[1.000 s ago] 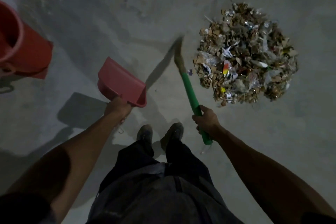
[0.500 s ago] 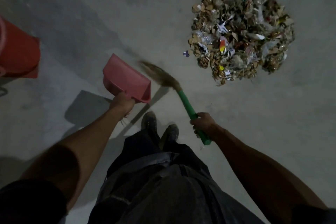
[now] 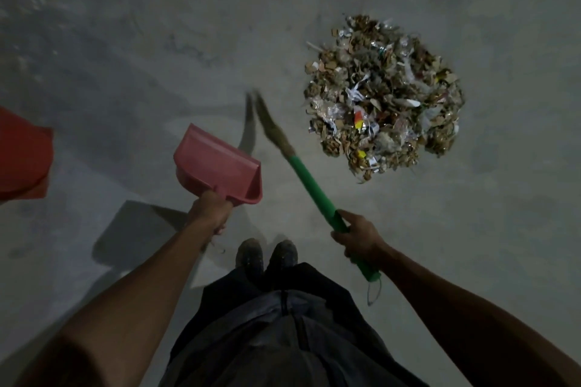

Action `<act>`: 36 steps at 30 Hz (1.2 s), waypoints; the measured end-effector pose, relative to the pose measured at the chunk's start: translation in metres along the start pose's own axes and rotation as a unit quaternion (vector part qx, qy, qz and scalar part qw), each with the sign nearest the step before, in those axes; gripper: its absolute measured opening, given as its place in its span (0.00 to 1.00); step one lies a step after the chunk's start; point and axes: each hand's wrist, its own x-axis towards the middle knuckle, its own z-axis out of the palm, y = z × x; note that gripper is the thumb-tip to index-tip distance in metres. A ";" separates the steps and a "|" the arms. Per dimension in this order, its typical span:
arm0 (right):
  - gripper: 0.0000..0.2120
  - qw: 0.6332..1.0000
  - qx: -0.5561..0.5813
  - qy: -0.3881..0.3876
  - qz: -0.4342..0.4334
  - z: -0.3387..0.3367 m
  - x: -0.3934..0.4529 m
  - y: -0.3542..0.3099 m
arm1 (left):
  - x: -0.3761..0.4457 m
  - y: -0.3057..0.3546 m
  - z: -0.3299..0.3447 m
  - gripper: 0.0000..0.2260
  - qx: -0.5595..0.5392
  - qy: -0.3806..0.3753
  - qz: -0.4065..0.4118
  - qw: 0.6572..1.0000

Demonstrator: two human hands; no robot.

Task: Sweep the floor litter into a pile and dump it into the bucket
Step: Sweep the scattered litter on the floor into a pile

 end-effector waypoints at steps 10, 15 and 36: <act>0.22 0.997 0.010 -0.046 0.058 -0.040 0.116 -0.088 | 0.048 0.087 -0.027 0.08 -0.011 0.016 0.005 1.000; 0.18 0.991 0.103 0.001 0.084 -0.104 0.203 -0.154 | 0.109 0.161 -0.044 0.08 0.001 0.023 -0.007 1.000; 0.13 0.956 0.290 0.021 0.046 -0.261 0.339 -0.420 | 0.325 0.504 -0.146 0.08 0.163 0.026 0.058 0.985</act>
